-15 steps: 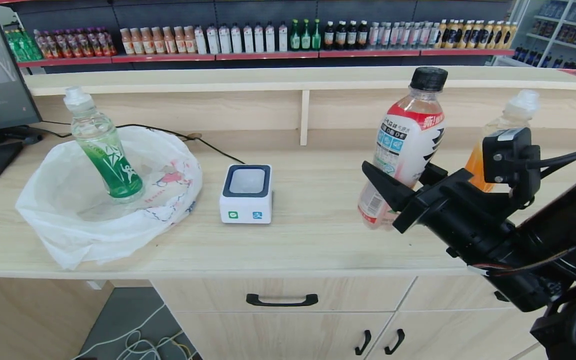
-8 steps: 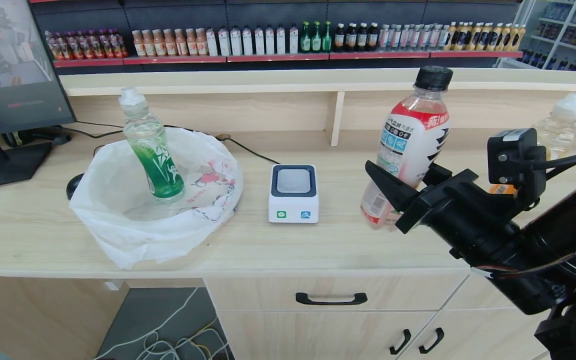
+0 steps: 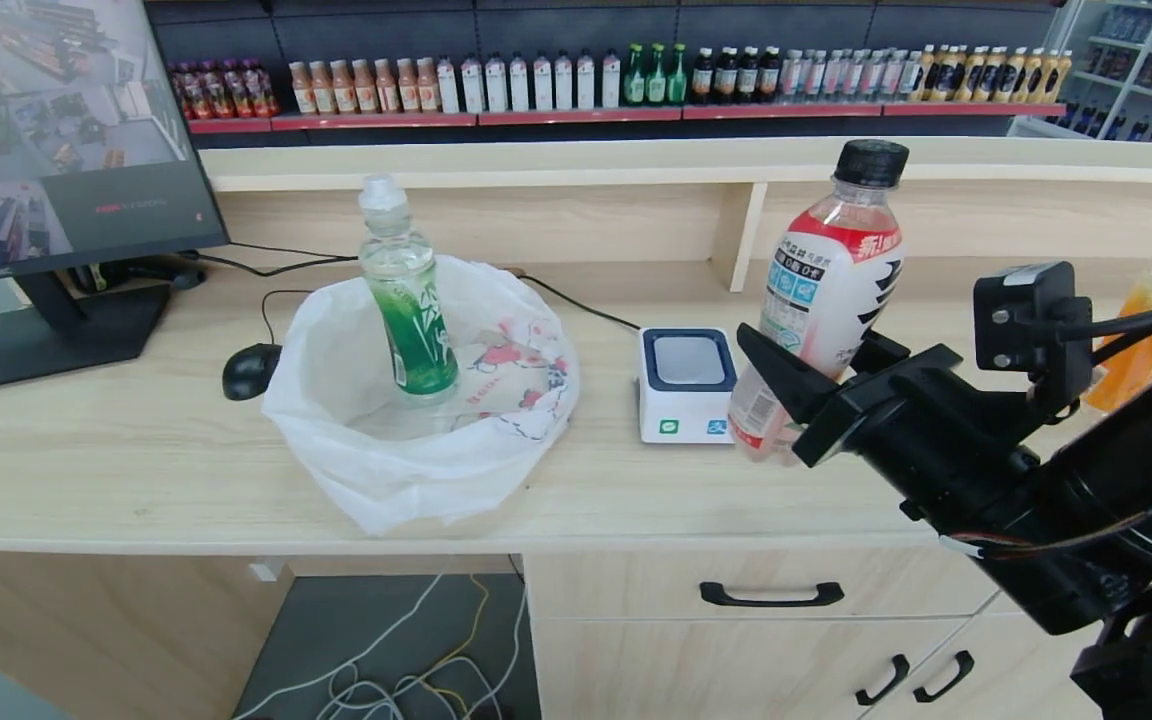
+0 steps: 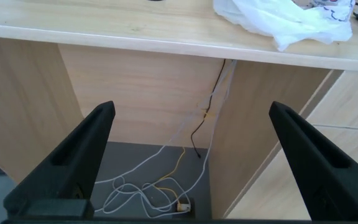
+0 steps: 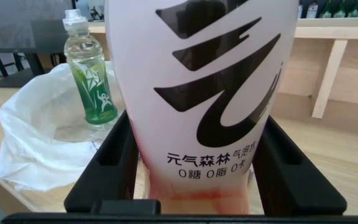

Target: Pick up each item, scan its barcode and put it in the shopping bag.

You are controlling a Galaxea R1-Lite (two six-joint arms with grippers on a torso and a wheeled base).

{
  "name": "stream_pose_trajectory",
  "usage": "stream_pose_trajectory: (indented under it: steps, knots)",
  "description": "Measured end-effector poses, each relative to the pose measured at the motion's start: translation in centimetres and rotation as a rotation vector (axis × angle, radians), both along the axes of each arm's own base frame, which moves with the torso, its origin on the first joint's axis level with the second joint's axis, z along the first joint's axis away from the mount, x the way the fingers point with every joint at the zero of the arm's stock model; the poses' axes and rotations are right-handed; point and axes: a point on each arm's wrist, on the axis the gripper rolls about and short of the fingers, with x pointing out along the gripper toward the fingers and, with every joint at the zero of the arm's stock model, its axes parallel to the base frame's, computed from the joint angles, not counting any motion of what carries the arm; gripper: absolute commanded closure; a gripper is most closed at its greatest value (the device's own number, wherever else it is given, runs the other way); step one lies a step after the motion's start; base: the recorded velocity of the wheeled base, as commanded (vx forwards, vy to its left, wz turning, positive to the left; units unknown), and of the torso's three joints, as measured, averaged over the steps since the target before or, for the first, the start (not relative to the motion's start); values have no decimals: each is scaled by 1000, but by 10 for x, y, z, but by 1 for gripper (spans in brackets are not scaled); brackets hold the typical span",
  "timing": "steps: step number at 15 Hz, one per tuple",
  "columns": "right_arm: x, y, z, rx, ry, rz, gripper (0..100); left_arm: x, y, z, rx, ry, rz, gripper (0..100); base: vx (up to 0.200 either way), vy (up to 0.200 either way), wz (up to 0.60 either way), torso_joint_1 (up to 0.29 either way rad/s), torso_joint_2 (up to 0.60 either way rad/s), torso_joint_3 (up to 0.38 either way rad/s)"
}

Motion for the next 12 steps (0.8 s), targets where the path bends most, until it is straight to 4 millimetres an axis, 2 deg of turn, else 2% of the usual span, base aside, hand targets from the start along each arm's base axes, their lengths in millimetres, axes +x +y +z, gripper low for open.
stream_pose_trajectory:
  steps: [1,12]
  knots:
    - [0,0,0,0,0,0,100,0,0,0,0,0,0,0,0,200,0,2,2,2]
    - [0,-5,6,-12,-34,-23,100,0,0,0,4,0,1,0,0,0,0,0,0,0]
